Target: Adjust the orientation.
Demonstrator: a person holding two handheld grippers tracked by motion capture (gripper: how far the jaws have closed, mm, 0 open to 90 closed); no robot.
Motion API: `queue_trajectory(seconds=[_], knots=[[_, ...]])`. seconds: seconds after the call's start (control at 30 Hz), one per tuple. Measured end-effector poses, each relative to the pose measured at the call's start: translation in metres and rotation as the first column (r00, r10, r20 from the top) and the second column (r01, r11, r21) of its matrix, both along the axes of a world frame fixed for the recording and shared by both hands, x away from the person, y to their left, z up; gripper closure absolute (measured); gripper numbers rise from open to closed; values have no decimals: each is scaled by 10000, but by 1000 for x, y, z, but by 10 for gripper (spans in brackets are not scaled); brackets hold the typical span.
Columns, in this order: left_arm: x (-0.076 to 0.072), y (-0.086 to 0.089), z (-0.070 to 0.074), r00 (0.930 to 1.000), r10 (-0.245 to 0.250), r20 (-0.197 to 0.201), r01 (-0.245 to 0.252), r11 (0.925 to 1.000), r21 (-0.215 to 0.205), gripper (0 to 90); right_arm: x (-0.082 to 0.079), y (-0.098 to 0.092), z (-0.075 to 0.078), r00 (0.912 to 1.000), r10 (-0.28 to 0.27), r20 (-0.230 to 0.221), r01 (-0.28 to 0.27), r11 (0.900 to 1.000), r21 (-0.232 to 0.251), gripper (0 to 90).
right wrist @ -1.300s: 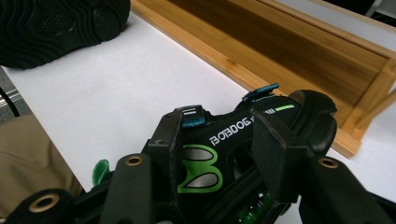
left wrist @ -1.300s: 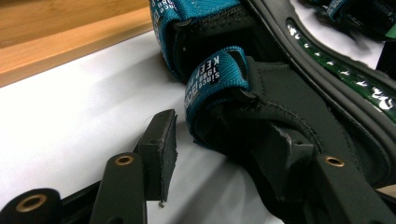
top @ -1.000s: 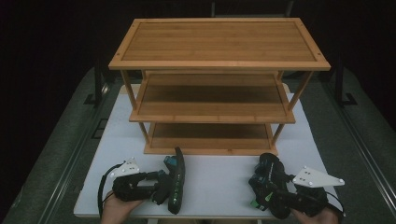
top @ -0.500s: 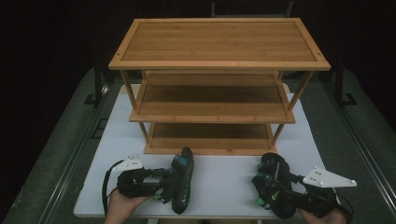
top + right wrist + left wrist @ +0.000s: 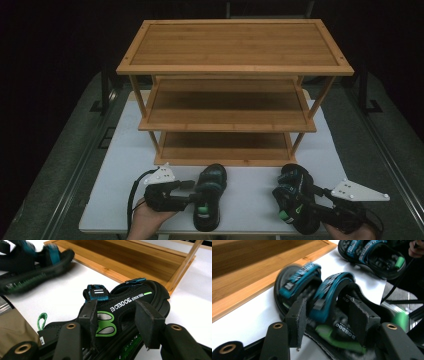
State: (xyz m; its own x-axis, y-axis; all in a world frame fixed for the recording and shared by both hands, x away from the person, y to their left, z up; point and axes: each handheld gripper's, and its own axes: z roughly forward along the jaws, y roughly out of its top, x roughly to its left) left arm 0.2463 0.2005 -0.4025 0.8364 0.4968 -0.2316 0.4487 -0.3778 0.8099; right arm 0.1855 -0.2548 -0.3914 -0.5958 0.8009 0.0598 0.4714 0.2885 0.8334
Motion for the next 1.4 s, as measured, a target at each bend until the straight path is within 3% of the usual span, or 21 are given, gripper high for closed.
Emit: queue_trajectory(seconds=[0.47, 0.7, 1.03, 1.4], knots=[[1, -20, 4, 9995, -314, 66, 313, 9995, 104, 469, -3, -20, -3, 9986, -490, -203, 497, 9980, 398, 551], [3, -27, 4, 9998, -163, 91, 156, 9974, 698, 473, -5, -35, -8, 9951, -884, -435, 907, 9944, 535, 572], [3, -30, 2, 9999, 101, 114, -113, 9937, 1113, 495, -7, -56, -19, 9863, -1324, -981, 1405, 9867, 815, 571], [1, -31, 2, 9994, 296, 166, -317, 9892, 1431, 478, -9, -59, -16, 9829, -1430, -1158, 1525, 9853, 774, 525]])
